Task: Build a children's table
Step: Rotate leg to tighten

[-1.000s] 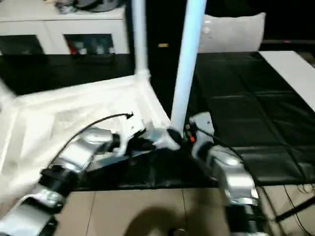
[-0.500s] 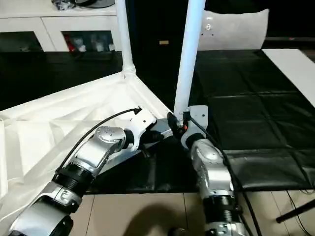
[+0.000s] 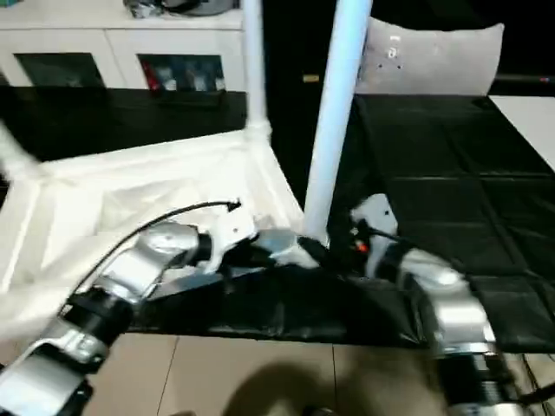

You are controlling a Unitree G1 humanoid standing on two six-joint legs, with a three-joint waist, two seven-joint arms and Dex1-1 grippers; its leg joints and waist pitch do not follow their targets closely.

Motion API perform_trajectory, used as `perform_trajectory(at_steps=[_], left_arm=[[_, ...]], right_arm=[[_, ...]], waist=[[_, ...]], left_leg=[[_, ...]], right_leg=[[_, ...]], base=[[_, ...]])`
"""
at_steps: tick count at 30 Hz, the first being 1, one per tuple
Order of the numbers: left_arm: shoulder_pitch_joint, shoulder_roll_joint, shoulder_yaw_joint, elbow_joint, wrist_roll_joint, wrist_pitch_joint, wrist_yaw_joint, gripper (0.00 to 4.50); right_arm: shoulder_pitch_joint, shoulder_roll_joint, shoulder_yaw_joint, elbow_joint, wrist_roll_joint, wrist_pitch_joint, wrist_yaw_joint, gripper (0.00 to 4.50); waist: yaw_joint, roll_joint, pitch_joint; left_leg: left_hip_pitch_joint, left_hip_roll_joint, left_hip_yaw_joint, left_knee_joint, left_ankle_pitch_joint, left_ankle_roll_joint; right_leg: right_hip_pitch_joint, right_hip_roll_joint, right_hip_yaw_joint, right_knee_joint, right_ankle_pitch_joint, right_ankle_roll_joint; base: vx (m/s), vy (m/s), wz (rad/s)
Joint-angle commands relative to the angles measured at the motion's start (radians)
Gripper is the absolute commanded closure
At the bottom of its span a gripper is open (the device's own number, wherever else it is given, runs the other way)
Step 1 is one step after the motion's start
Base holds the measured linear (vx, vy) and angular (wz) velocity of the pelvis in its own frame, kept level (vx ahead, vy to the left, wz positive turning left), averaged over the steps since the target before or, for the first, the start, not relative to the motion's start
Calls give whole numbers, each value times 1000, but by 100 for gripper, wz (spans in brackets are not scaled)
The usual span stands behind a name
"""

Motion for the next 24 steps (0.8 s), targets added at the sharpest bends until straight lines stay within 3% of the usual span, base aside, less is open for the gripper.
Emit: perform_trajectory(at_steps=[1, 6, 7, 10, 24], left_arm=[[13, 30, -53, -52, -23, -55, -132, 450], [16, 70, -80, -61, -21, -96, -206, 450], [16, 83, -88, -61, -21, -111, -229, 450], [14, 99, -97, -59, -21, -134, -266, 450], [-3, 115, -110, -42, -20, -178, -312, 450]], right_arm=[[-16, -61, 15, -13, 61, 10, 160, 12], [-19, -112, 48, -7, 73, -18, 279, 65], [-19, -122, 59, -3, 72, -35, 310, 81], [-18, -139, 82, 1, 77, -33, 370, 100], [-55, -139, 131, 62, 58, -83, 453, 225]], waist=[[5, -17, -75], [27, -19, -76], [33, -24, -76], [39, -23, -76], [46, -22, -76]], left_leg=[[-5, 22, 4, -62, -125, 128], [-4, 25, 9, -60, -95, 139], [-5, 25, 11, -60, -92, 137], [-7, 25, 11, -60, -89, 135], [-6, 22, 11, -60, -102, 117]], right_leg=[[74, -62, 57, -67, -384, -53], [68, -61, 64, -59, -360, -79], [68, -62, 66, -58, -365, -77], [68, -62, 65, -58, -381, -68], [67, -58, 61, -63, -415, -50]], base=[[0, 0, 0], [0, 0, 0], [0, 0, 0], [0, 0, 0], [0, 0, 0]])
